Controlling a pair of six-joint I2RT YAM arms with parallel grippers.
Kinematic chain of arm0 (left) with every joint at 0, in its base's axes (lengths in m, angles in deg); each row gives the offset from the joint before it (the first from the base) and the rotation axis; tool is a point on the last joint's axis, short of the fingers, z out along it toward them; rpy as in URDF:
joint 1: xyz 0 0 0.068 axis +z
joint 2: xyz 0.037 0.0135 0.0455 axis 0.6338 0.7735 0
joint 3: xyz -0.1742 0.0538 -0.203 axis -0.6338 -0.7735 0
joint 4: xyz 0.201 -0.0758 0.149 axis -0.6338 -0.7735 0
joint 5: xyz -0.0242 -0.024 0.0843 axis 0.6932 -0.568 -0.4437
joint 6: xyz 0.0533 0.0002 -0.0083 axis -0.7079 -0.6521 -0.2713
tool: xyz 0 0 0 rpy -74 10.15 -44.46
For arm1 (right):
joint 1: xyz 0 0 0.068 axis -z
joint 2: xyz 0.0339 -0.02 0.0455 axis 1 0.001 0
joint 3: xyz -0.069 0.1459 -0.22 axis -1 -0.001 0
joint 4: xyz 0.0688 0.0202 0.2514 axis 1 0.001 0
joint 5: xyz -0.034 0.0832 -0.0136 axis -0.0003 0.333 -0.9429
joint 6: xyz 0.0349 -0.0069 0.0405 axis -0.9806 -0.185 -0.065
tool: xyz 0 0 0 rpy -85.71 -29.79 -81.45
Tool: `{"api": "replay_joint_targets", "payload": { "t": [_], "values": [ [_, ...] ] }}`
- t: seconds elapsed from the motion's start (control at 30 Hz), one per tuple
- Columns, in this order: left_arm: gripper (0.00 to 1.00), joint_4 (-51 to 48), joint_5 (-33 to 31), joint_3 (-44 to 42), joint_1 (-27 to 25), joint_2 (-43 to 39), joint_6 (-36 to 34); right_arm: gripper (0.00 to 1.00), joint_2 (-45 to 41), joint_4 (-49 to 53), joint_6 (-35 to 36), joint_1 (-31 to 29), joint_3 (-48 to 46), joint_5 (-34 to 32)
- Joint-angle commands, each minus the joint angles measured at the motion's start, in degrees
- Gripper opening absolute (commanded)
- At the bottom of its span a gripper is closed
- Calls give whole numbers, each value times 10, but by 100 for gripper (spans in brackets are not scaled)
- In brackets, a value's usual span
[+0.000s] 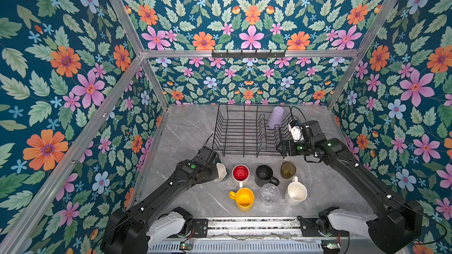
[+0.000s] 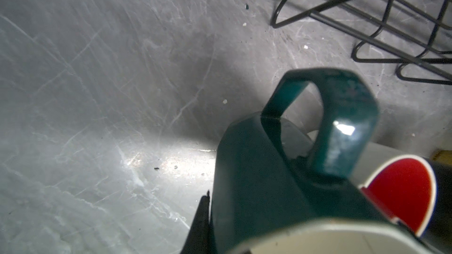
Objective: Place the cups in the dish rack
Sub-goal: 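Close the left gripper on the rim of the green mug, then lift the green mug toward the rack with the left gripper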
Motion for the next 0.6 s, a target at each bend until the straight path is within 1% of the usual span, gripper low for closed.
{"api": "replay_joint_targets", "payload": {
  "t": [0.0,0.17,0.3,0.43,0.5,0.57],
  "values": [
    [0,-3,-4,6,0,-22,1,94,-5,-13,0,0,1,13],
    [0,-23,-9,30,0,-83,-12,94,-15,-22,-7,0,6,40],
    [0,-26,-5,58,0,-133,-29,94,-24,-44,-20,0,6,83],
    [0,18,13,69,0,-183,-48,94,-35,-100,-46,0,-6,166],
    [0,59,27,61,0,-202,-50,95,-44,-153,-70,0,-23,215],
    [0,106,54,51,0,-211,-52,95,-52,-207,-93,0,-37,260]
  ]
}}
